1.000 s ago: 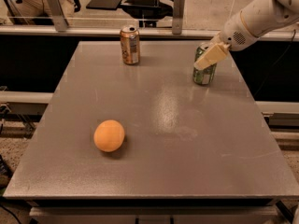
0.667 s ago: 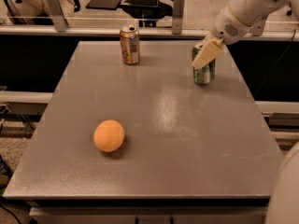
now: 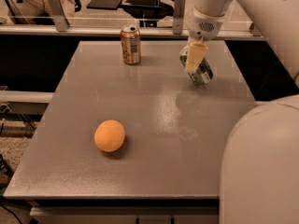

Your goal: Knock green can over

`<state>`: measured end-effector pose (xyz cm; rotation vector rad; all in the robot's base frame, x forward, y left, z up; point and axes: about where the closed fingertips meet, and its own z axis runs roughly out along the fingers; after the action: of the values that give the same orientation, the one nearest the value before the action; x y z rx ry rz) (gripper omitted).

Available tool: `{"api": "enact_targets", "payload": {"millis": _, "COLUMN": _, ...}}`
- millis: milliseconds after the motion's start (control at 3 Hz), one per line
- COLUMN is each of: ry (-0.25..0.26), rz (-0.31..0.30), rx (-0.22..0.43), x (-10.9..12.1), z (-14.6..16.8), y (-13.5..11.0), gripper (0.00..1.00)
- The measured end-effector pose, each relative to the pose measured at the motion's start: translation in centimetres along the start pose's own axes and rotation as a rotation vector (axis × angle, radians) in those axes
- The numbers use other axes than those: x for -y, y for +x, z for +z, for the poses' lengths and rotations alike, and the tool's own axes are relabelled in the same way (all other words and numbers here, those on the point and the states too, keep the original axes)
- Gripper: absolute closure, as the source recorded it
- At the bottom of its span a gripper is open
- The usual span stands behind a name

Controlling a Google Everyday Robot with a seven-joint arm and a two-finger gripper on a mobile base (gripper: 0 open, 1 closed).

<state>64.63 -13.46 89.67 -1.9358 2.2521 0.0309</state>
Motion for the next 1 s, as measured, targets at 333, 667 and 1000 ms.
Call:
{"api": "enact_targets", "payload": {"millis": 333, "ry": -0.014, "rz": -0.095, "rx": -0.116, "x": 0.0, "z": 1.1, "y": -0.8, "gripper": 1.00}}
{"api": "enact_targets", "payload": {"millis": 667, "ry": -0.038, "rz": -0.179, "rx": -0.197, "x": -1.1, "z": 2.0, "y": -1.2, "gripper": 1.00}}
{"api": "enact_targets", "payload": {"millis": 1000, "ry": -0.050, "rz": -0.241, "rx": -0.232, "x": -2.5, "z": 1.8, "y": -1.7, "gripper": 0.84}}
